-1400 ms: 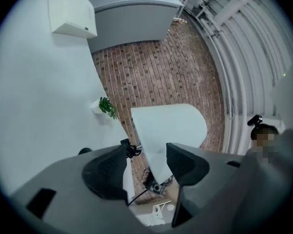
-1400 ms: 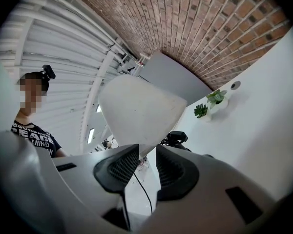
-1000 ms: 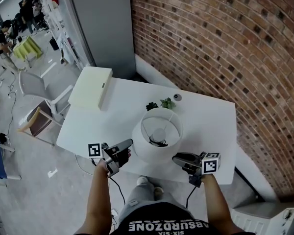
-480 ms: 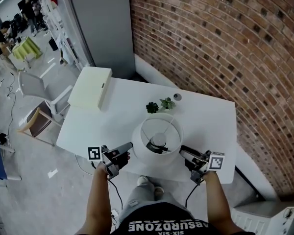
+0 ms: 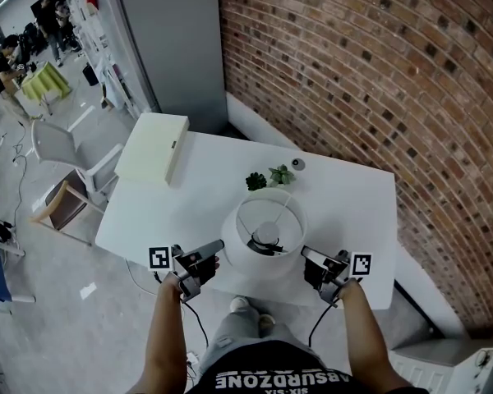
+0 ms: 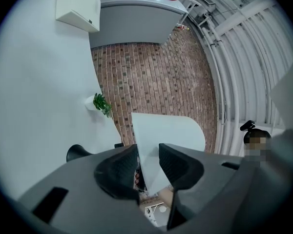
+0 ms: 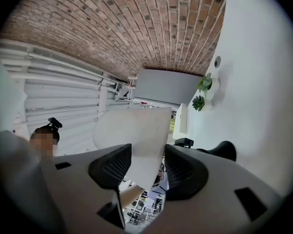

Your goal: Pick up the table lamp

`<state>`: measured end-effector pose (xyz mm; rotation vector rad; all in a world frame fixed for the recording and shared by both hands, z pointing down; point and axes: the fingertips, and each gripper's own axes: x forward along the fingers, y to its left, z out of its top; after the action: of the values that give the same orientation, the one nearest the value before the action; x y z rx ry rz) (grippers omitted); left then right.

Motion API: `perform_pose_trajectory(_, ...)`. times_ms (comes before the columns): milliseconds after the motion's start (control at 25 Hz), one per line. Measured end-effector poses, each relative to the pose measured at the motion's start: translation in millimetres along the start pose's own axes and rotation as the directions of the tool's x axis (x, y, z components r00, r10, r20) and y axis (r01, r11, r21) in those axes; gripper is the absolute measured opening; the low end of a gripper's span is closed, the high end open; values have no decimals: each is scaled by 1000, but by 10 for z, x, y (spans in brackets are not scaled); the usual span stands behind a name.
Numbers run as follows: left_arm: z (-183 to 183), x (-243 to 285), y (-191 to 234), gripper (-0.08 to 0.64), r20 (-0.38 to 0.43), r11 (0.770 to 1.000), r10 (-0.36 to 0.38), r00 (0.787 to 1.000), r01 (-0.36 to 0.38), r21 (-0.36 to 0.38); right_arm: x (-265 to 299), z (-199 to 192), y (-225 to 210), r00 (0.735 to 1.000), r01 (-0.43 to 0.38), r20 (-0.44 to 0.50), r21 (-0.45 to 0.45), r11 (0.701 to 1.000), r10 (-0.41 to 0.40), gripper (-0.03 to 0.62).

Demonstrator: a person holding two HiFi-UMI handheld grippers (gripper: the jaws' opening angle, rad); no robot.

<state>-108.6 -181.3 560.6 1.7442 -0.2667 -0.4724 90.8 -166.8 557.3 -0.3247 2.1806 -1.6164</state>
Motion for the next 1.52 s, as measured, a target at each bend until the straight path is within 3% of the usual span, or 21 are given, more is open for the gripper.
perform_pose_trajectory(400,-8,-34,-13,135,23,999,27,999,-28,44,21,-47,-2,997,50,-53,-98,994,-56,201)
perform_pose_trajectory(1200,-7,6,-534,135,47,988,6,999,-13,153,77,54,451,997,18,-64,-204,979,-32,209)
perform_pose_trajectory(1520,-124,-11,-790,135,82,984,-10,997,-5,176,71,65,782,1000,5,-21,-249,968,-11,209)
